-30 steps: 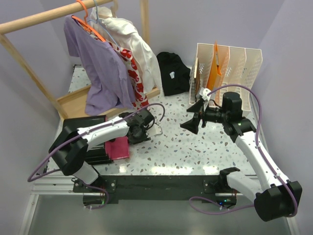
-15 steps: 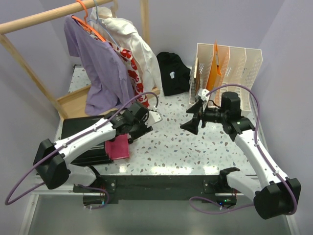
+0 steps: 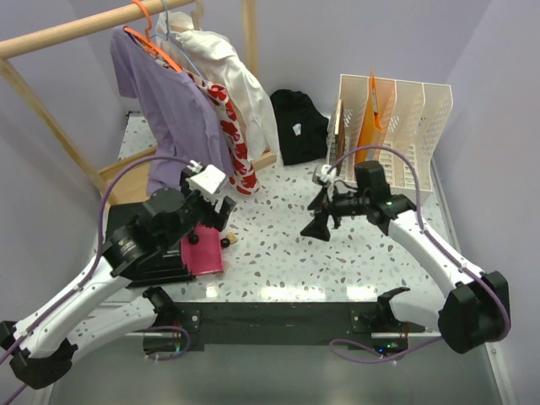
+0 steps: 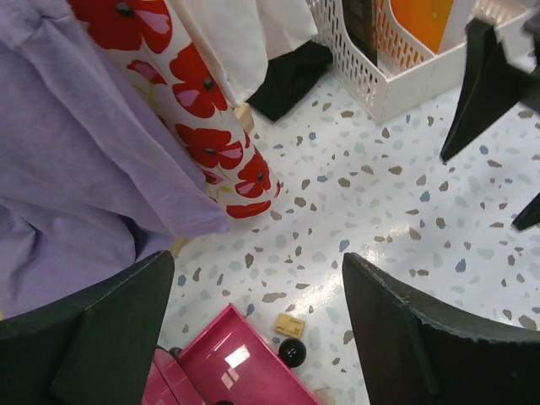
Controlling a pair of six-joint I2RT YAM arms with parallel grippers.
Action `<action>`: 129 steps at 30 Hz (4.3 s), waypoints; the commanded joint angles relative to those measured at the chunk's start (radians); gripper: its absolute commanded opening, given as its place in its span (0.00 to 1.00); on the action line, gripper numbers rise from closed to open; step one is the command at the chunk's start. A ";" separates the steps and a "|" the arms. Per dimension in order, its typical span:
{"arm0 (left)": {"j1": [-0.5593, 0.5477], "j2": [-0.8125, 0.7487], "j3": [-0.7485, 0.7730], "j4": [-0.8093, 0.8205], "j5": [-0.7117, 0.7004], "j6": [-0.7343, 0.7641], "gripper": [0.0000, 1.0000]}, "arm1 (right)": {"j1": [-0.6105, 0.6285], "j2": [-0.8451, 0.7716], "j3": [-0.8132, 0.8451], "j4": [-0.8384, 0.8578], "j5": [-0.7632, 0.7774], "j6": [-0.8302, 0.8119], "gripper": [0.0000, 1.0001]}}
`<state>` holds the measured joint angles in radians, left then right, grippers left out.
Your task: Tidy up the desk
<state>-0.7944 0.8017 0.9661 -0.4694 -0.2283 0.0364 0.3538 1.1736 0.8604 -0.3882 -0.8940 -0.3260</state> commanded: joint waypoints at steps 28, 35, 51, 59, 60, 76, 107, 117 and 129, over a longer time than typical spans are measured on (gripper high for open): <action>0.001 -0.354 -0.359 0.287 -0.143 0.020 1.00 | 0.652 0.728 0.373 0.336 0.891 0.504 0.92; 0.000 -0.349 -0.356 0.282 -0.135 0.020 1.00 | 0.656 0.747 0.387 0.327 0.981 0.519 0.77; 0.006 -0.280 -0.346 0.268 -0.102 0.028 1.00 | 0.683 0.819 0.495 0.285 0.891 0.510 0.75; 0.009 -0.283 -0.345 0.267 -0.106 0.030 1.00 | 0.683 0.902 0.565 0.239 0.891 0.519 0.72; 0.009 -0.288 -0.346 0.267 -0.108 0.030 1.00 | 0.683 0.905 0.566 0.235 0.891 0.522 0.70; 0.017 -0.331 -0.345 0.267 -0.134 0.025 1.00 | 0.683 0.703 0.414 0.235 0.989 0.299 0.11; 0.040 -0.481 -0.403 0.337 -0.328 -0.024 1.00 | 0.703 0.827 0.710 0.180 0.409 0.555 0.99; 0.043 -0.521 -0.425 0.376 -0.234 -0.029 1.00 | 0.705 0.686 0.668 0.032 0.279 0.230 0.99; 0.041 -0.406 -0.362 0.264 0.032 -0.274 0.96 | 0.642 0.325 0.405 -0.320 0.483 -0.263 0.99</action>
<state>-0.7841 0.3145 0.5465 -0.0628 -0.1848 -0.1474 1.0355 1.6558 1.3479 -0.5598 -0.4191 -0.3355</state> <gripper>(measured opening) 0.993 0.987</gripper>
